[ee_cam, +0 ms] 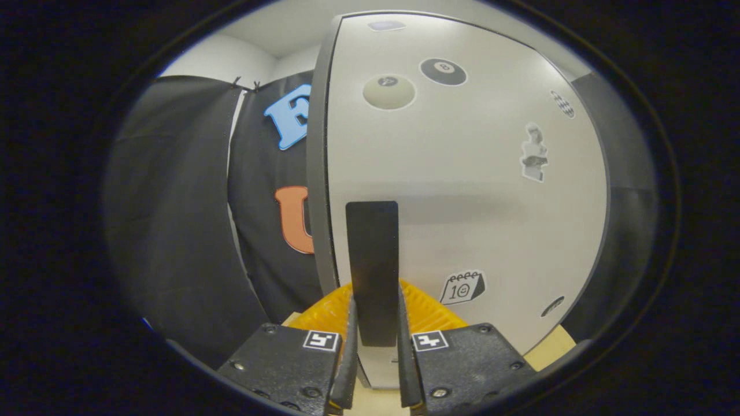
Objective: Open the shoe cabinet door, grab the shoes and put them into the shoe cabinet, then close the shoe cabinet door.
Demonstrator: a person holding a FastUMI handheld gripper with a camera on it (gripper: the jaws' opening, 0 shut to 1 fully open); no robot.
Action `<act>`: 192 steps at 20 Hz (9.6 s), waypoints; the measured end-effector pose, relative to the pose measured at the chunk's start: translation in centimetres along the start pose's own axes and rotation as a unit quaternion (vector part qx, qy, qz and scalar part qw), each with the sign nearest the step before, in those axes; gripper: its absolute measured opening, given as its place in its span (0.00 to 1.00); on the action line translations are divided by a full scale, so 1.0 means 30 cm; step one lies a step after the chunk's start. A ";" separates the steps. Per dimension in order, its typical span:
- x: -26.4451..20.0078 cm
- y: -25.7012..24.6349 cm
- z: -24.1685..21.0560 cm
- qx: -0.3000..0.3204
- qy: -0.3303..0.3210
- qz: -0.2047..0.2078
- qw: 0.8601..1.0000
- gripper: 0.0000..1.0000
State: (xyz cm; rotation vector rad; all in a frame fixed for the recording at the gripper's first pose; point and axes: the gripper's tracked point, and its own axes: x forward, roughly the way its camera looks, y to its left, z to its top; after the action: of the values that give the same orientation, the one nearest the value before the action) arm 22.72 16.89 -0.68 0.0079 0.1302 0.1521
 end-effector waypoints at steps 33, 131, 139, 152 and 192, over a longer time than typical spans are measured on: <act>-0.495 -0.340 -0.021 -0.060 -0.042 0.066 0.995 0.27; -0.088 -0.058 -1.006 0.065 0.152 0.086 0.982 0.11; -0.209 -0.057 -0.554 -0.002 0.044 0.068 0.997 0.10; 0.027 -0.193 0.004 -0.052 -0.039 -0.060 0.996 0.10; 0.940 -0.336 -0.061 -0.073 0.081 -0.110 0.988 0.69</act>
State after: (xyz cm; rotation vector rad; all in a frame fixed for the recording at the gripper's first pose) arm 51.64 11.20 -6.31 -0.1657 0.2797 -0.0583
